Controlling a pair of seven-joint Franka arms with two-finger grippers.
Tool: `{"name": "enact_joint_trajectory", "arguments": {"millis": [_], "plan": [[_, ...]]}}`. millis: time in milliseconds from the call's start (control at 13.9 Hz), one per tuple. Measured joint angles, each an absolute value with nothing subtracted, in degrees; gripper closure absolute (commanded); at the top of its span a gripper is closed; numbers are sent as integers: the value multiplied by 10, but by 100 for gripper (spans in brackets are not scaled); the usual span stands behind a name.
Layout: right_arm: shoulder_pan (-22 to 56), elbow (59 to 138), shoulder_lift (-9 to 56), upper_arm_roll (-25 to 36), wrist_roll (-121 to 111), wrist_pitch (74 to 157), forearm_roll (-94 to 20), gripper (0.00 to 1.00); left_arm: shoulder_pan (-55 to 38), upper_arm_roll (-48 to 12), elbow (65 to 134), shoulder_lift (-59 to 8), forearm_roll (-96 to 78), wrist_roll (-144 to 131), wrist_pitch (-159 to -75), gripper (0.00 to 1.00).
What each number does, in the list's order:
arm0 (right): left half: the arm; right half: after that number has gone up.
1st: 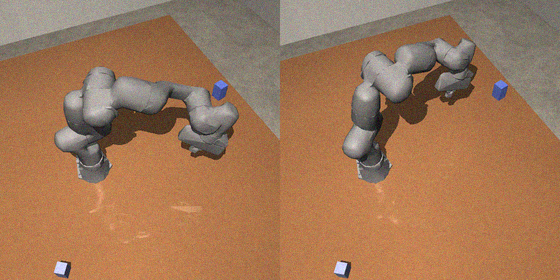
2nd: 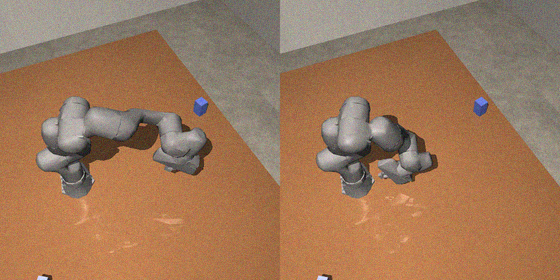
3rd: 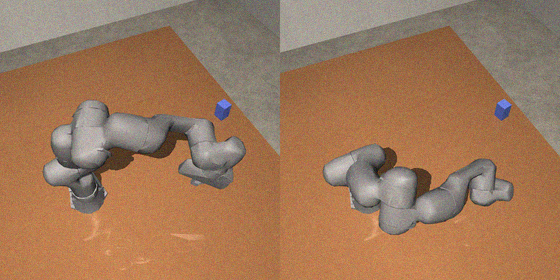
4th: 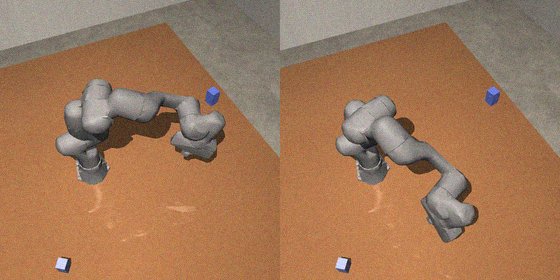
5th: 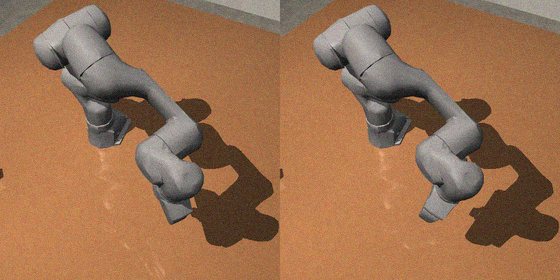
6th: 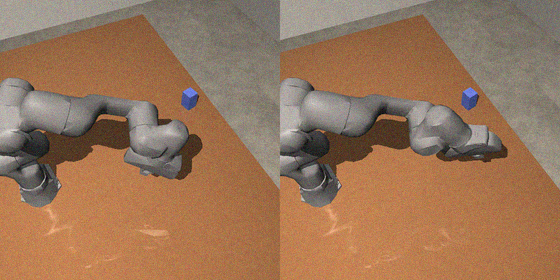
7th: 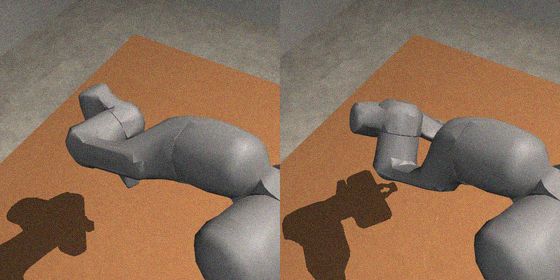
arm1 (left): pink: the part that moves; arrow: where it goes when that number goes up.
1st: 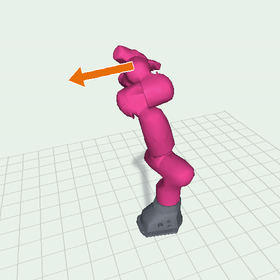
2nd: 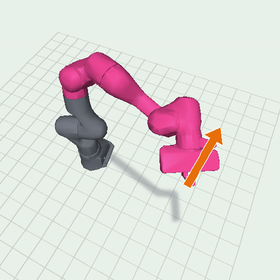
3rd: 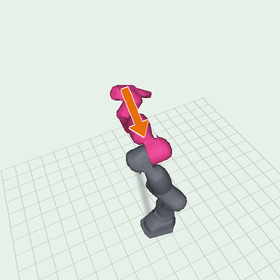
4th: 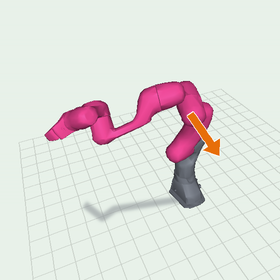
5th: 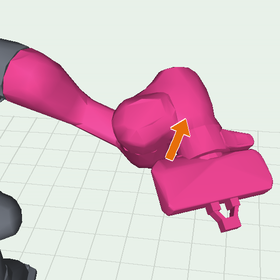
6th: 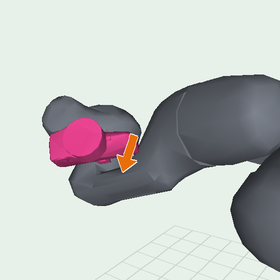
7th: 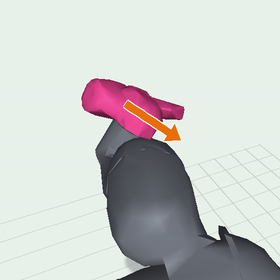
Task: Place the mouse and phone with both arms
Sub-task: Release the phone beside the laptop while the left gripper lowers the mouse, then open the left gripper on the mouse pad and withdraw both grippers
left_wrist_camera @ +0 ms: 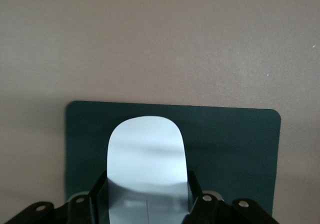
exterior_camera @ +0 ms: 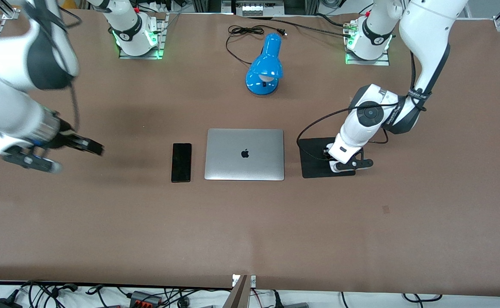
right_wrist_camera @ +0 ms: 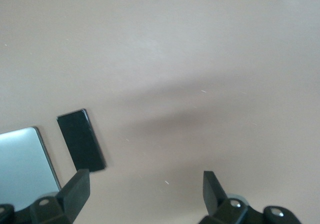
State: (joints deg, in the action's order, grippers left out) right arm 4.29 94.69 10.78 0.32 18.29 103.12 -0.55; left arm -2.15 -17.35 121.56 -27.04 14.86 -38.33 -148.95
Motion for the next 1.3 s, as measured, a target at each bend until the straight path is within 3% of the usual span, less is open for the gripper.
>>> {"name": "enact_joint_trajectory", "arguments": {"millis": [289, 361, 505, 577, 866, 1082, 1299], "plan": [[-3, 890, 70, 4, 136, 926, -4, 0, -23, -174, 1216, -290, 149, -389, -1508, 62], [-9, 868, 74, 4, 136, 894, -4, 0, -24, -174, 1216, -292, 149, -390, -1508, 52], [-20, 858, 78, 4, 136, 869, -3, 0, -26, -174, 1216, -296, 149, -390, -1508, 7], [-24, 866, 76, 4, 135, 872, -2, 0, -27, -174, 1216, -297, 149, -390, -1508, 0], [-25, 937, 37, 3, 113, 920, 0, 0, -27, -174, 1212, -296, 149, -390, -1510, 0], [-34, 920, 34, 6, 44, 923, 7, 0, -26, -174, 1199, -272, 150, -390, -1505, 0], [-39, 880, 43, 8, 30, 904, 5, 0, -25, -174, 1152, -216, 151, -390, -1379, 0]]}}
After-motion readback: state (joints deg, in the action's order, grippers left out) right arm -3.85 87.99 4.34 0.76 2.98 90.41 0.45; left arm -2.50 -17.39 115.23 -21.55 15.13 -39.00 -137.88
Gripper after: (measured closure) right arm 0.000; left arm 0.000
